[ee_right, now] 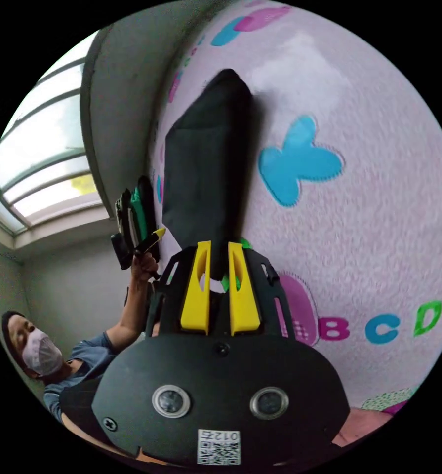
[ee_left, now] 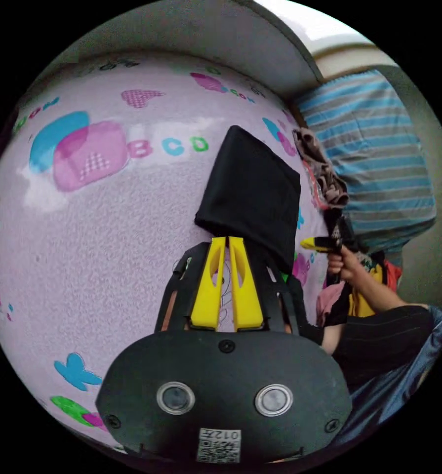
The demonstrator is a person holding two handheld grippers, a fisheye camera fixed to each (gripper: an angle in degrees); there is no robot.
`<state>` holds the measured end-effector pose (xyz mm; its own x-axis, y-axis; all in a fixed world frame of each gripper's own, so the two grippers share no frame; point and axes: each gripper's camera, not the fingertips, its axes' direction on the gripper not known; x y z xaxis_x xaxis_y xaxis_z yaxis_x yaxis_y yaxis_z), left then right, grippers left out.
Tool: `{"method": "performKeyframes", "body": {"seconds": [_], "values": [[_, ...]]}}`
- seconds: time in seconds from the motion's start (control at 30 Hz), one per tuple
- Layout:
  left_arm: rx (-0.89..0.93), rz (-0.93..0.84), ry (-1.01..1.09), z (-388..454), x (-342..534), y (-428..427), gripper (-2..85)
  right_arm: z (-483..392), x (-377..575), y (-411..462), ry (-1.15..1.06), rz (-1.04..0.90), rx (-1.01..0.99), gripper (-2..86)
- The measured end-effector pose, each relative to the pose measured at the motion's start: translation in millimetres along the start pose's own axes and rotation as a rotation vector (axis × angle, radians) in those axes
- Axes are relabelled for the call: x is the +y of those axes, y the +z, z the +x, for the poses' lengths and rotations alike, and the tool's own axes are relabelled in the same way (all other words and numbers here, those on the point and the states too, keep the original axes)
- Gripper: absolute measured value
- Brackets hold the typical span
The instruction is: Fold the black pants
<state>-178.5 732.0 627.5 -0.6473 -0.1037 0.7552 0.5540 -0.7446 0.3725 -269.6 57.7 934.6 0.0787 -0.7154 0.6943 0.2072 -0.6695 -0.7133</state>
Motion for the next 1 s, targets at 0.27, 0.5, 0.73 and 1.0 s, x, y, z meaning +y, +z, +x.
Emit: {"method": "performKeyframes", "body": {"seconds": [0.27,0.5,0.73,1.0], "values": [[0.227,0.014,-0.270,-57,1,26,11.7,43,5,28,0.026,-0.040,-0.090,9.8],[0.329,0.069,-0.382,-78,-9,48,14.4,63,-5,39,0.034,-0.044,-0.122,2.3],[0.420,0.132,-0.463,-92,-14,73,15.6,71,0,28,0.086,-0.022,-0.381,0.2],[0.497,0.165,-0.551,-116,-13,113,12.2,75,5,32,0.100,-0.043,-0.410,0.3]]}}
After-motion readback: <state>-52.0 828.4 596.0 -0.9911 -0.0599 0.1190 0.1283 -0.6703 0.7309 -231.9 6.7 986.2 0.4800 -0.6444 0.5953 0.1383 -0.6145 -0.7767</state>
